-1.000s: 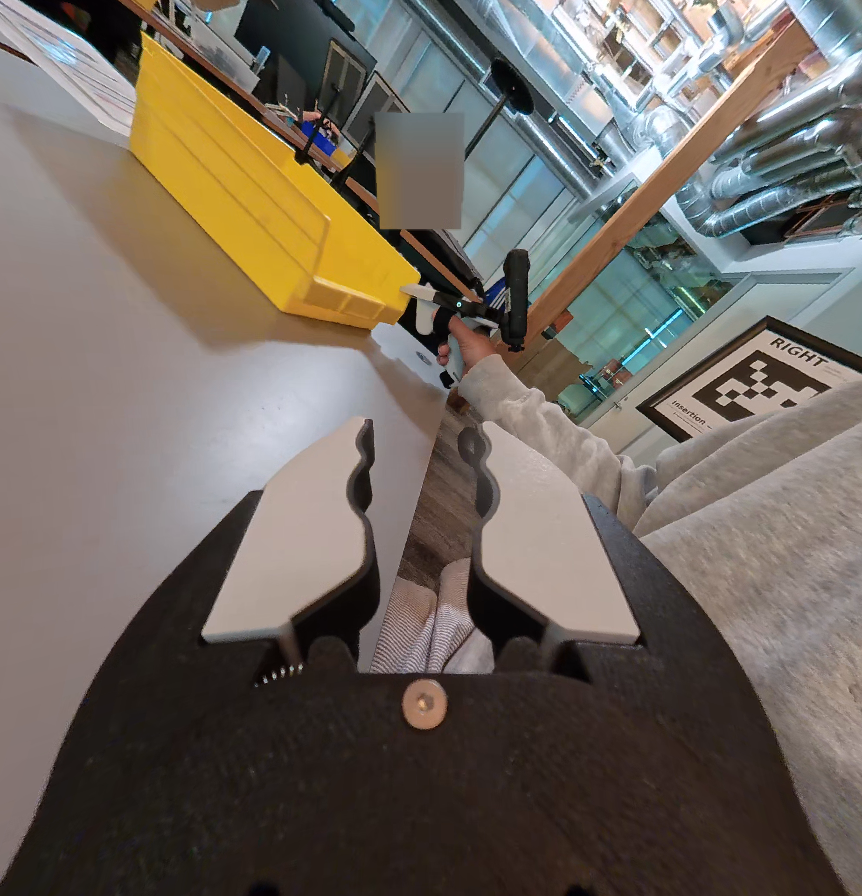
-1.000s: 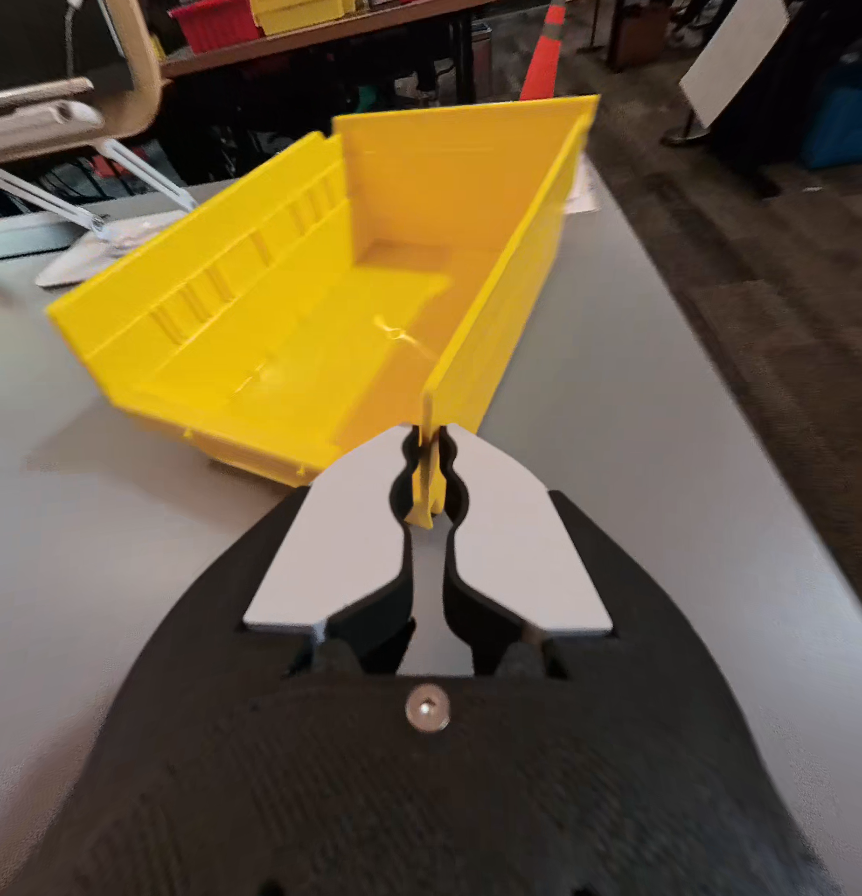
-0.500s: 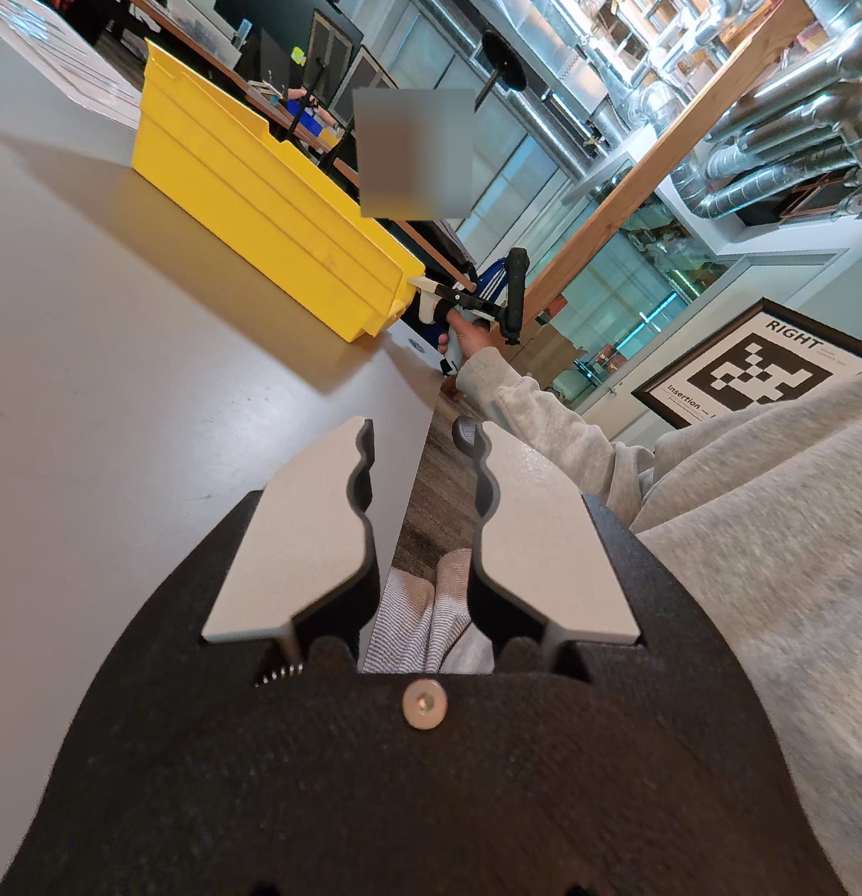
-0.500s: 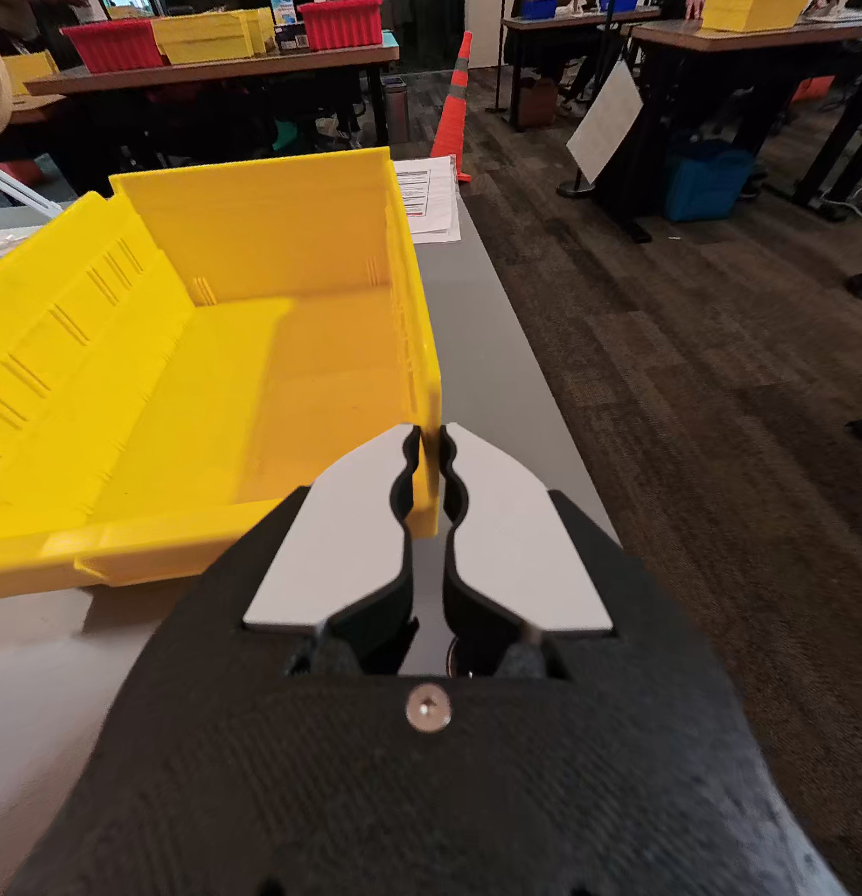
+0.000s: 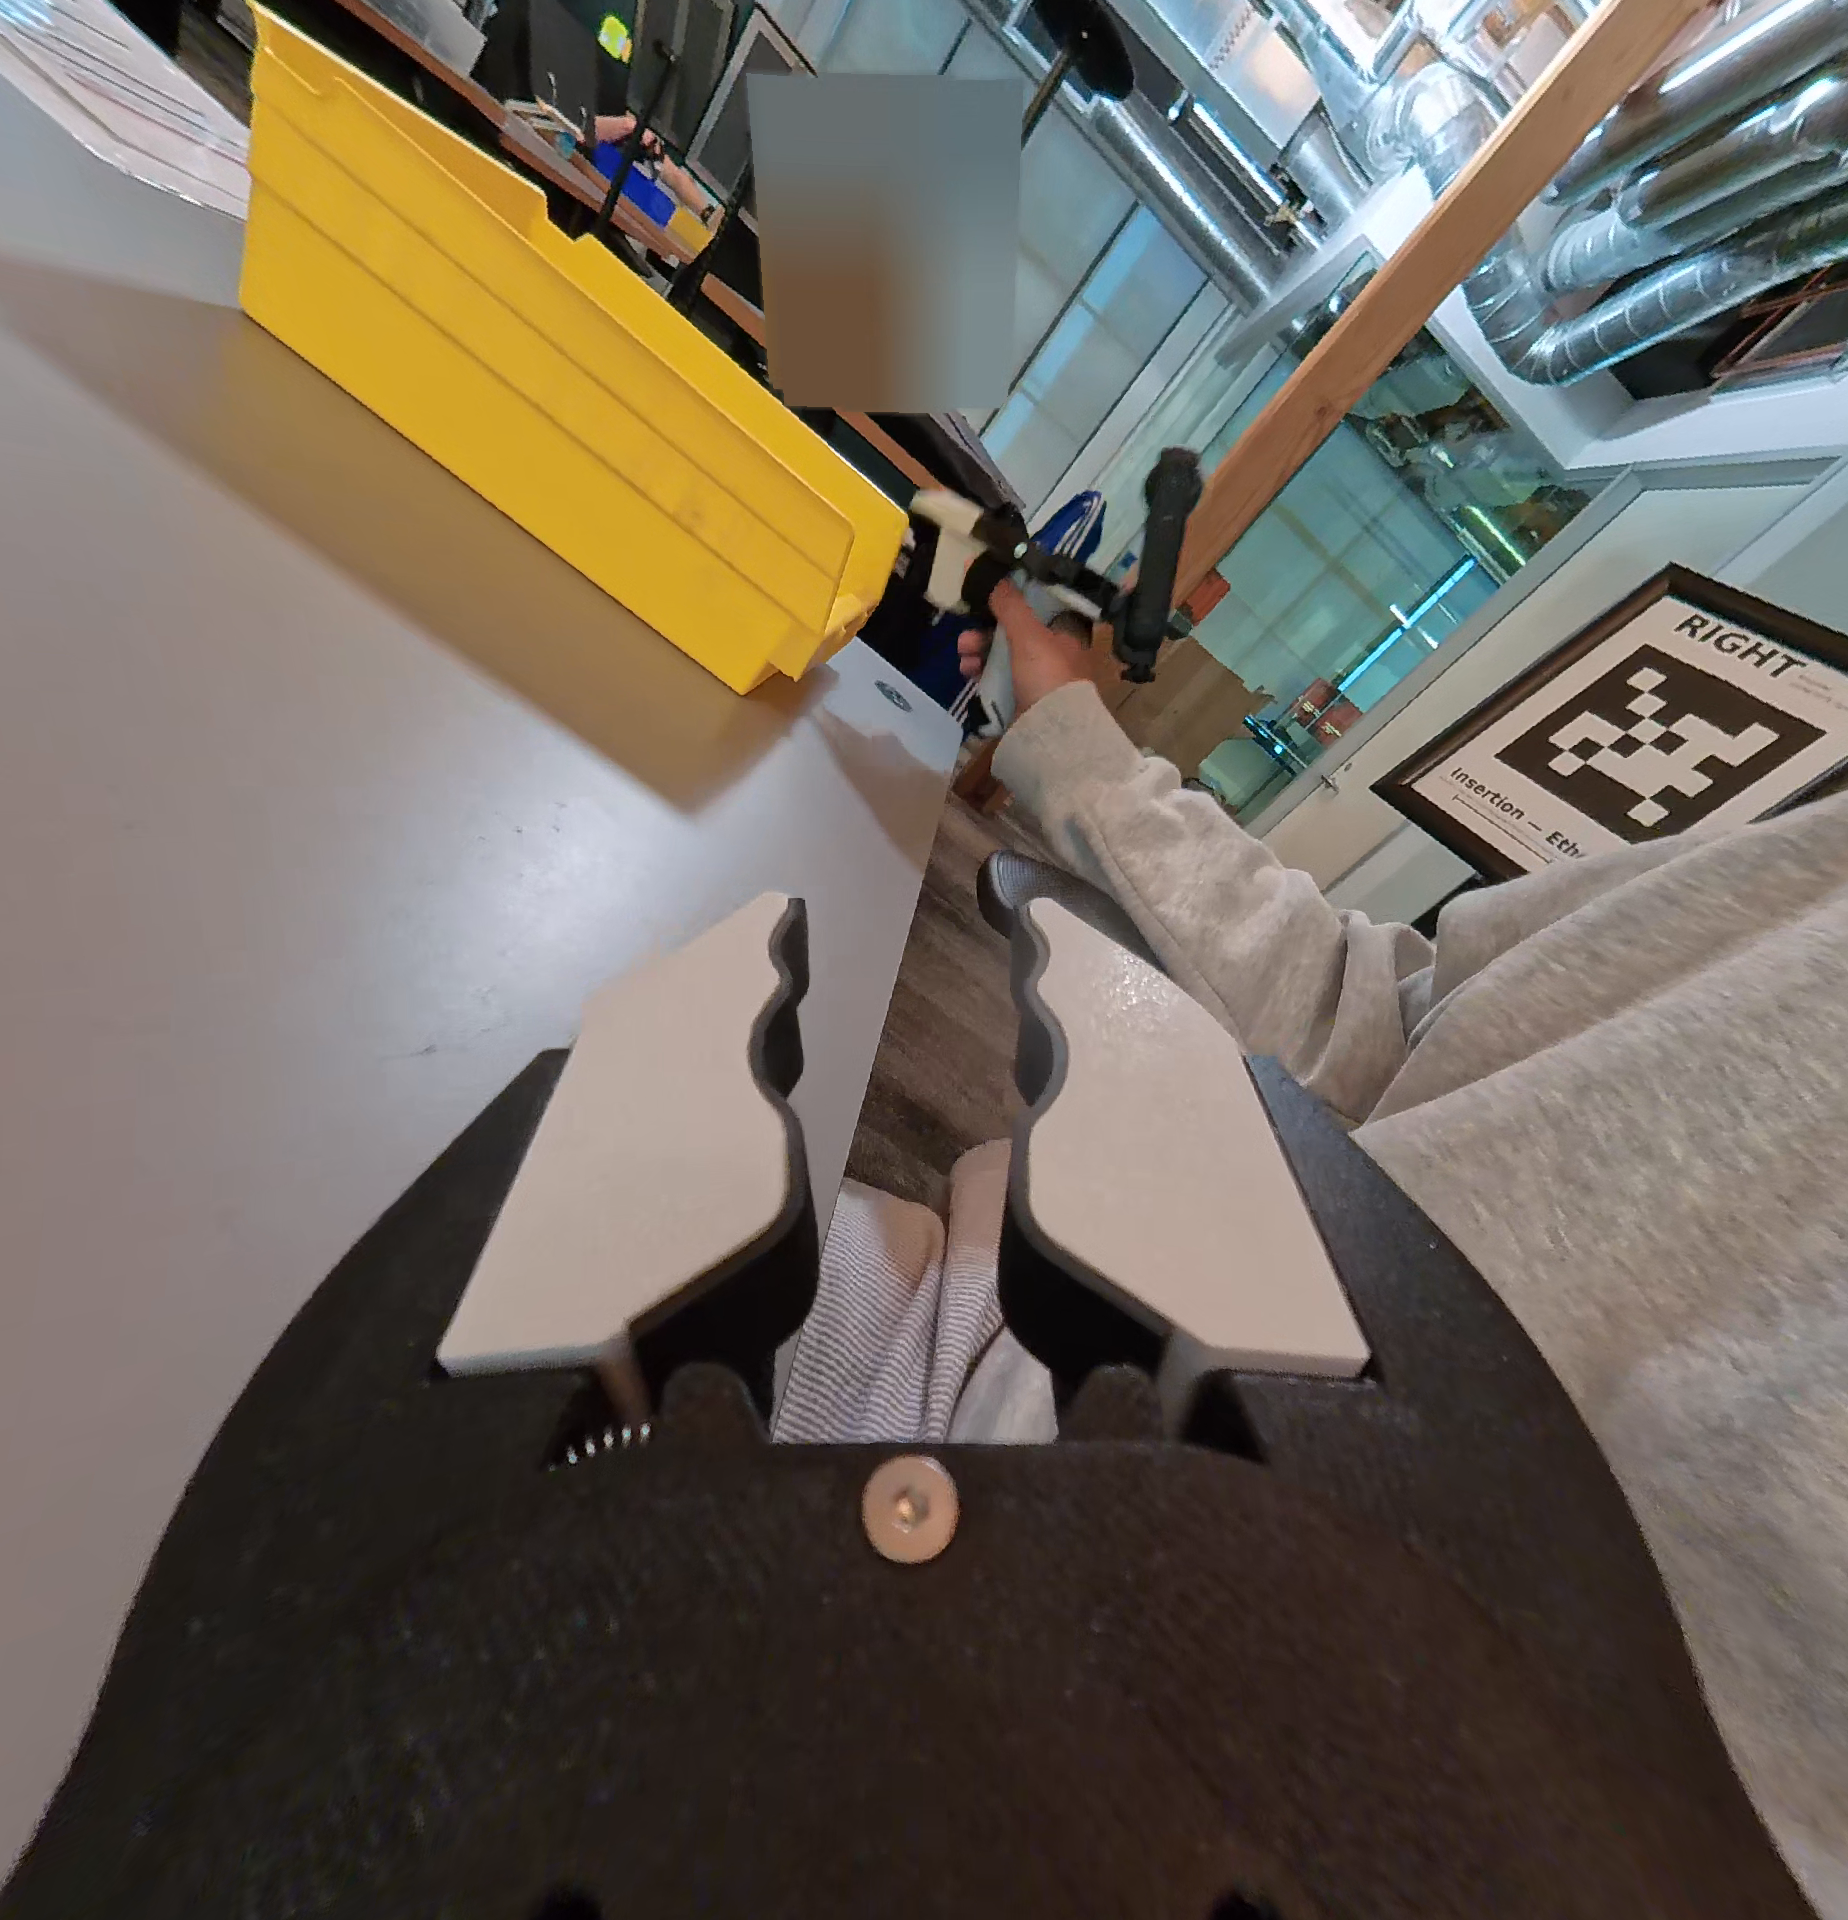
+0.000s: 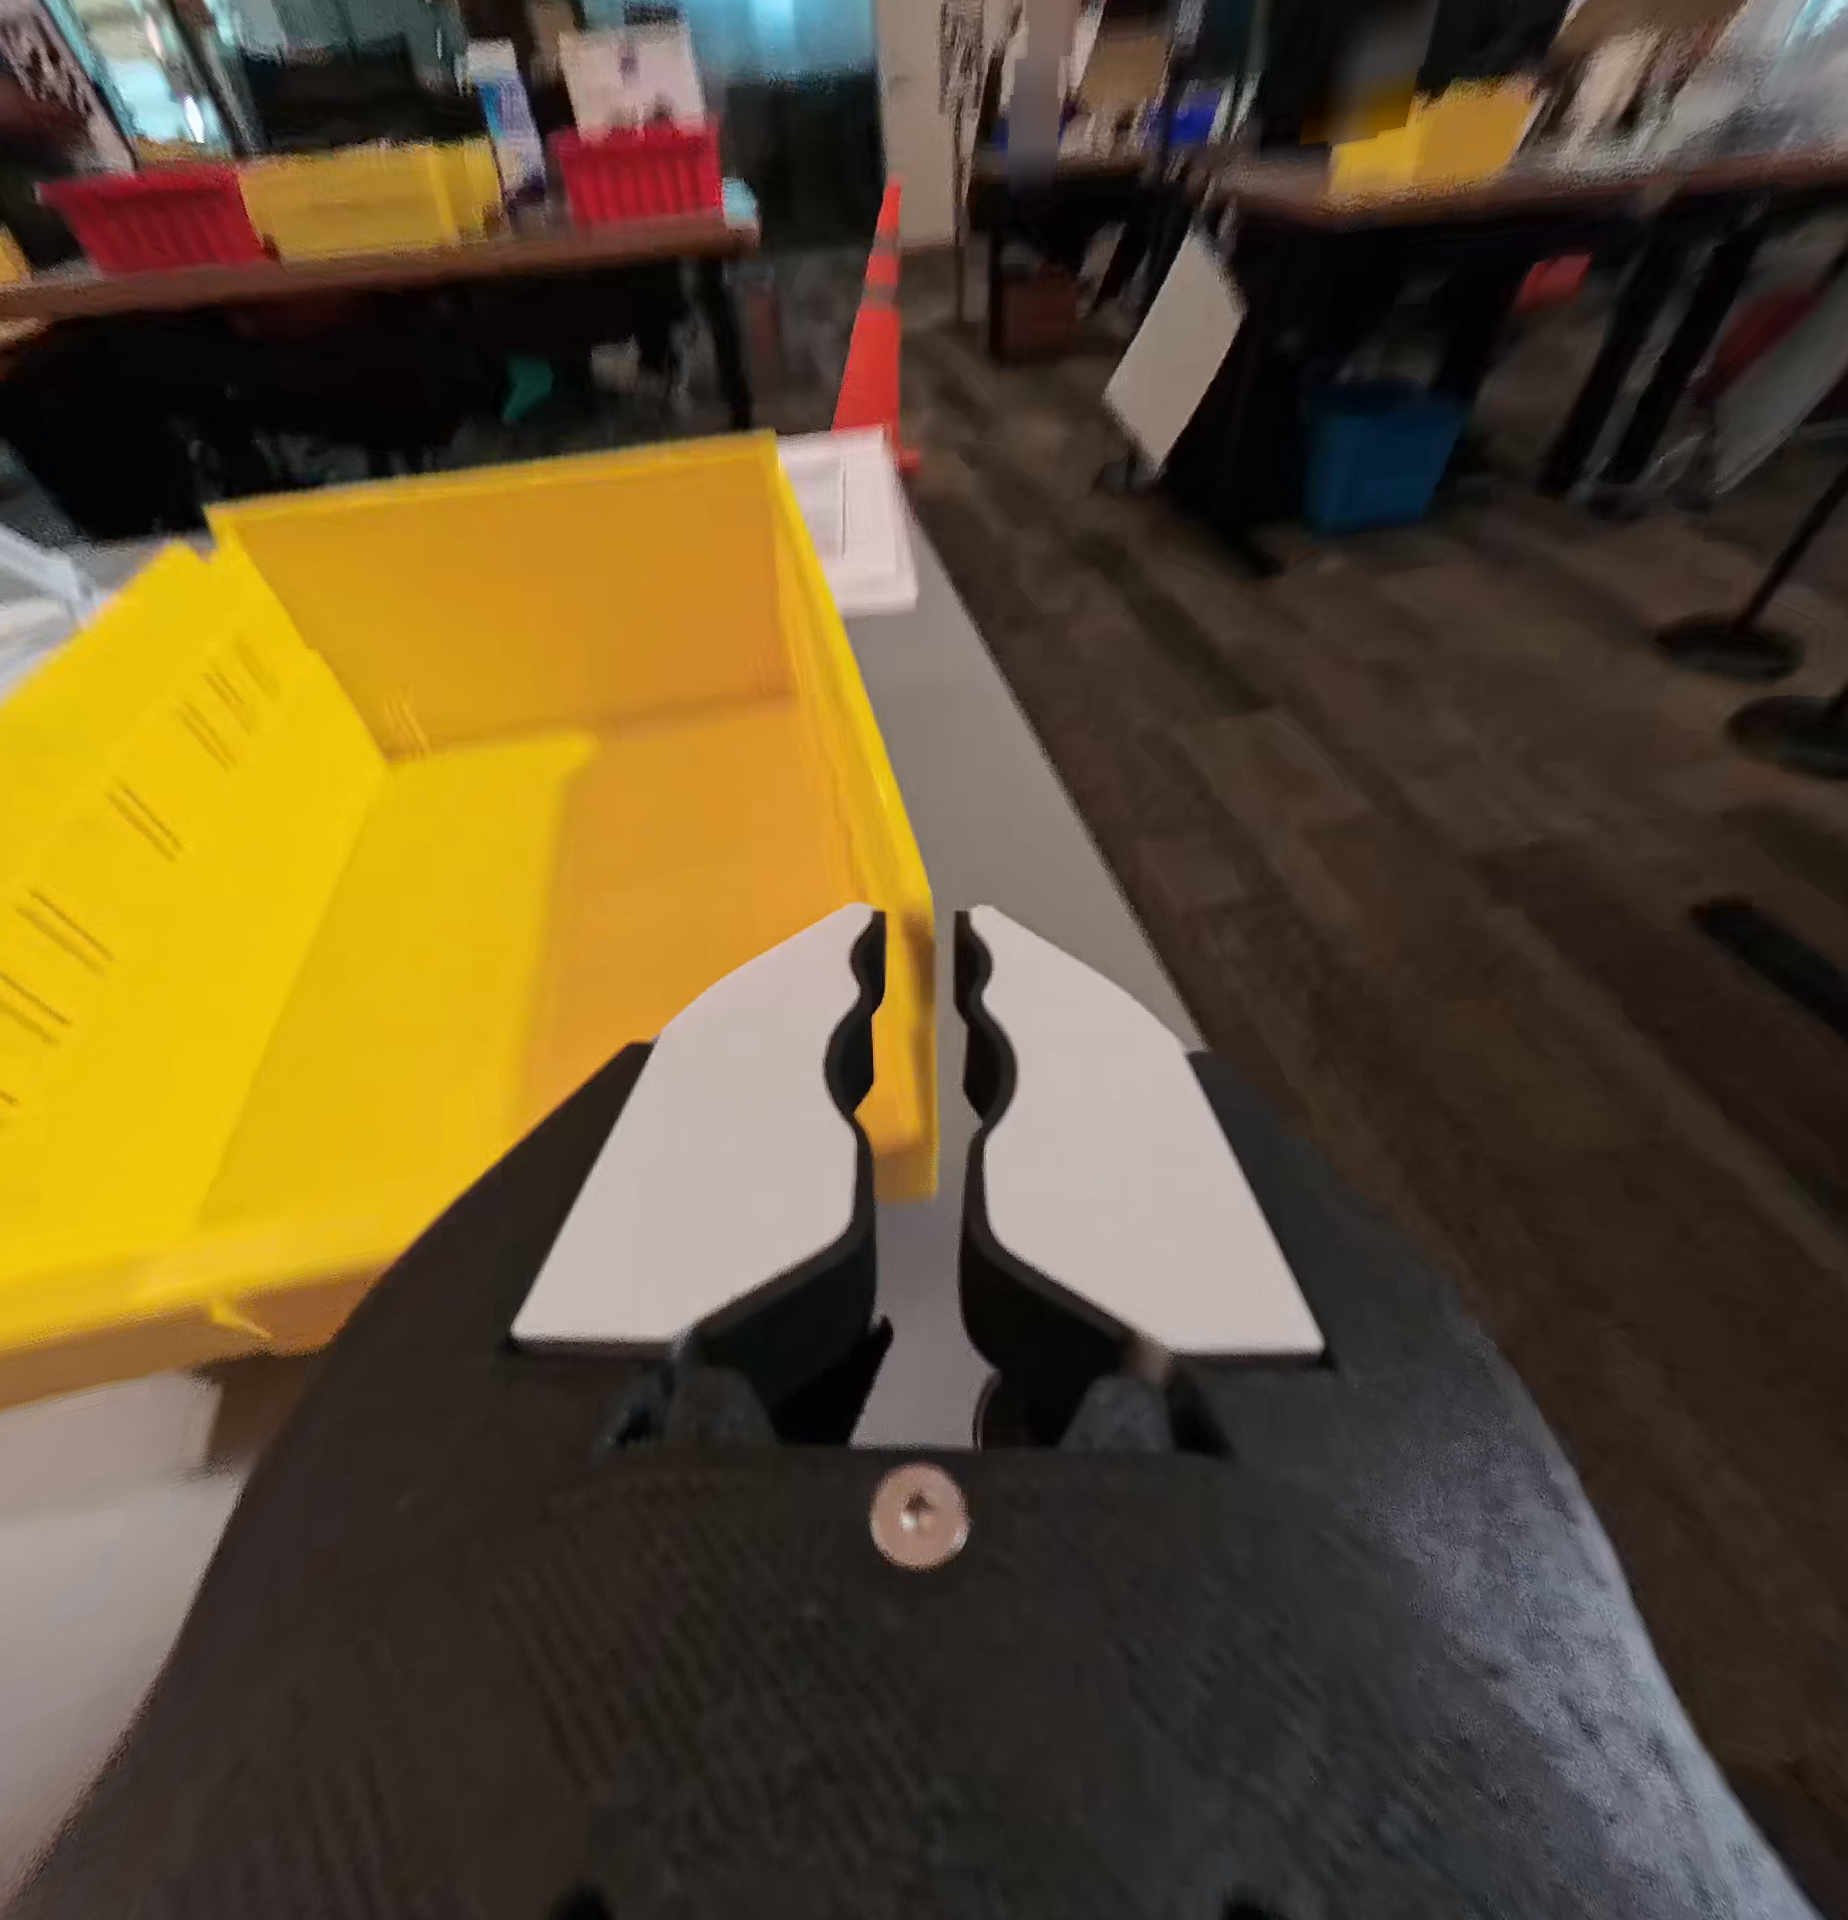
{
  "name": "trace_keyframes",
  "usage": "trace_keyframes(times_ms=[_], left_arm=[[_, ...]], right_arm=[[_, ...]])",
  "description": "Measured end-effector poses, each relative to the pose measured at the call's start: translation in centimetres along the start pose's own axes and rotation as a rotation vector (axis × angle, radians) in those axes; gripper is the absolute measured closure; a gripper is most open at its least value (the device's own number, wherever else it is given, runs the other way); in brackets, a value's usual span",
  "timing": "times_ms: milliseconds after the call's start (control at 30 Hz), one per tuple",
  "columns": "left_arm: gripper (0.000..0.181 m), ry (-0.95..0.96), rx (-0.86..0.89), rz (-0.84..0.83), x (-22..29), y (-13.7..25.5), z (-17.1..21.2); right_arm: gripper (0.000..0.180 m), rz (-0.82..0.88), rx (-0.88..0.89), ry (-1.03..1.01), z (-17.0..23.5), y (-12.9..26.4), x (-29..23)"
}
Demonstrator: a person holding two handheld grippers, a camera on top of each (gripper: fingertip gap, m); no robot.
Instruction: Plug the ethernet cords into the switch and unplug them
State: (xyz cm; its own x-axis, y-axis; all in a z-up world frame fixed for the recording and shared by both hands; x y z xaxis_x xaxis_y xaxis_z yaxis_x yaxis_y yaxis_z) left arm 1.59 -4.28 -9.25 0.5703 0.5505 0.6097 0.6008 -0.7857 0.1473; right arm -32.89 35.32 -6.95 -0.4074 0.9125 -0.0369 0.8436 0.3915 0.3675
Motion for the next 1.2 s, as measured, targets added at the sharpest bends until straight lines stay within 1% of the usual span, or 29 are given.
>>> trace_keyframes(times_ms=[67,100,167,200,300,367,400,467,567,633,733,933,1000,1200], left_arm=[[0.145,-0.003,-0.019,-0.003,-0.1,-0.1,0.2],[0.145,-0.005,-0.025,-0.014,-0.2,-0.1,0.2],[0.144,-0.008,-0.022,-0.039,-0.5,-0.2,0.3],[0.144,-0.008,-0.02,-0.047,-0.7,-0.2,0.2],[0.144,-0.014,-0.026,-0.071,-1.1,-0.2,0.3],[0.145,-0.026,-0.034,-0.091,-1.3,-0.1,0.3],[0.145,-0.033,-0.036,-0.102,-1.4,0.0,0.3],[0.145,-0.045,-0.04,-0.12,-1.7,0.1,0.2],[0.145,-0.03,-0.036,-0.12,-2.1,0.3,0.1],[0.145,-0.007,-0.027,-0.105,-2.3,0.4,0.0],[0.145,0.013,-0.021,-0.087,-2.5,0.5,0.0],[0.145,0.011,-0.022,-0.076,-2.4,0.5,0.0],[0.145,0.01,-0.026,-0.073,-2.4,0.5,0.0],[0.145,0.022,-0.026,-0.061,-2.5,0.5,0.0]], right_arm=[[0.167,-0.007,0.16,0.048,-2.5,2.4,-2.4],[0.169,-0.052,0.233,0.074,-3.5,3.6,-4.4],[0.17,-0.21,0.317,0.118,-4.6,5.0,-9.5],[0.17,-0.314,0.324,0.128,-4.6,5.3,-12.4],[0.165,-0.658,0.243,0.136,-2.8,5.4,-21.6],[0.162,-0.834,0.146,0.186,-0.6,5.4,-26.8],[0.161,-0.887,0.094,0.24,0.4,5.4,-28.7],[0.161,-0.918,0.039,0.369,1.9,5.4,-31.2],[0.162,-0.912,0.044,0.506,3.2,5.2,-32.5],[0.162,-0.916,0.022,0.525,3.7,4.9,-32.5],[0.163,-0.922,-0.001,0.466,3.5,4.4,-31.8],[0.166,-0.996,-0.078,0.244,3.1,3.2,-30.3],[0.165,-1.007,-0.094,0.199,3.1,3.0,-30.1],[0.165,-1.001,-0.107,0.273,3.5,3.1,-30.7]])
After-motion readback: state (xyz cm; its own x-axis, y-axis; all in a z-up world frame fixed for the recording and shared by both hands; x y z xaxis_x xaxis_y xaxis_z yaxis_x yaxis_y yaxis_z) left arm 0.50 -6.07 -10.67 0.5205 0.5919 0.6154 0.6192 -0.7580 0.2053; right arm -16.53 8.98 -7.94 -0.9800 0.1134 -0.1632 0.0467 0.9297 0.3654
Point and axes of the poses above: each gripper's, where its closed fingertips meet, y back along the fingers, z out of its underside, x = y × z across the jaws, the point moved 6 cm from there along y, back along the fingers, and after that the axes turned 10 degrees about -x, right-handed, at the moved point
